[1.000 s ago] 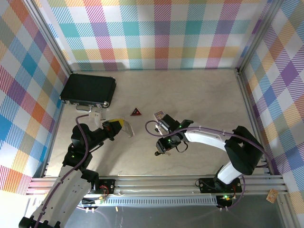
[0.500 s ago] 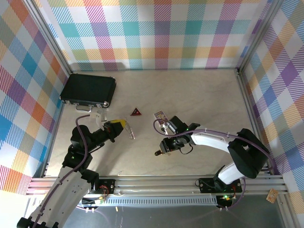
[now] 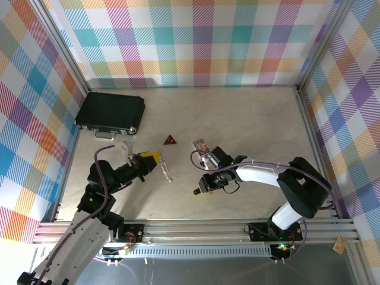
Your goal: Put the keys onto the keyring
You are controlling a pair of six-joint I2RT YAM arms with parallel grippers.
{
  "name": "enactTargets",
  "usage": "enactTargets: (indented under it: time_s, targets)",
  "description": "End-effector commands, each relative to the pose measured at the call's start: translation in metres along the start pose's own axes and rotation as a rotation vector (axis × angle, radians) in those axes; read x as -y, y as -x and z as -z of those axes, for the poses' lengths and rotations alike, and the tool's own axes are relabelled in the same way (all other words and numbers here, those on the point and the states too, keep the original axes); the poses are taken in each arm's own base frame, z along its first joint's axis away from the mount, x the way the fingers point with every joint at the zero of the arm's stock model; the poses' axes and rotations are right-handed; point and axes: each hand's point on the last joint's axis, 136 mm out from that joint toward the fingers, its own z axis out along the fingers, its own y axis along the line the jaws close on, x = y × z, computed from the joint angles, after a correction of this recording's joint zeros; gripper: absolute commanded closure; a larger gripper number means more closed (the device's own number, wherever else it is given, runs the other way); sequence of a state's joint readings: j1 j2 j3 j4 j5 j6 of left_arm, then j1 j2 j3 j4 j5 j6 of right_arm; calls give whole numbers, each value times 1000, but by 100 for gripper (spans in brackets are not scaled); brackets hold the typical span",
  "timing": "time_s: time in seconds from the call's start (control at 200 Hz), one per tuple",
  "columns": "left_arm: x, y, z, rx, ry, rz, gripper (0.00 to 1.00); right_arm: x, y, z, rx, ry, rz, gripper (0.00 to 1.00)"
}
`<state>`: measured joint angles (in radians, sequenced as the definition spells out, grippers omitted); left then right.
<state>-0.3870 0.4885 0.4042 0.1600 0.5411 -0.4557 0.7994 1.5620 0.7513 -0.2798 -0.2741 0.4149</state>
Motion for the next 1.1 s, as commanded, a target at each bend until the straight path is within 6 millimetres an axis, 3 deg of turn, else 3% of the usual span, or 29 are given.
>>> enactTargets:
  time_s: [0.0, 0.435, 1.095]
  targets:
    - [12, 8, 0, 31, -51, -46, 100, 0, -1, -1, 3, 14, -7, 68]
    - [15, 6, -2, 15, -62, -48, 100, -1, 1, -1, 2, 21, 6, 82]
    - [11, 2, -4, -12, -44, -47, 100, 2, 3, -5, 3, 57, 10, 83]
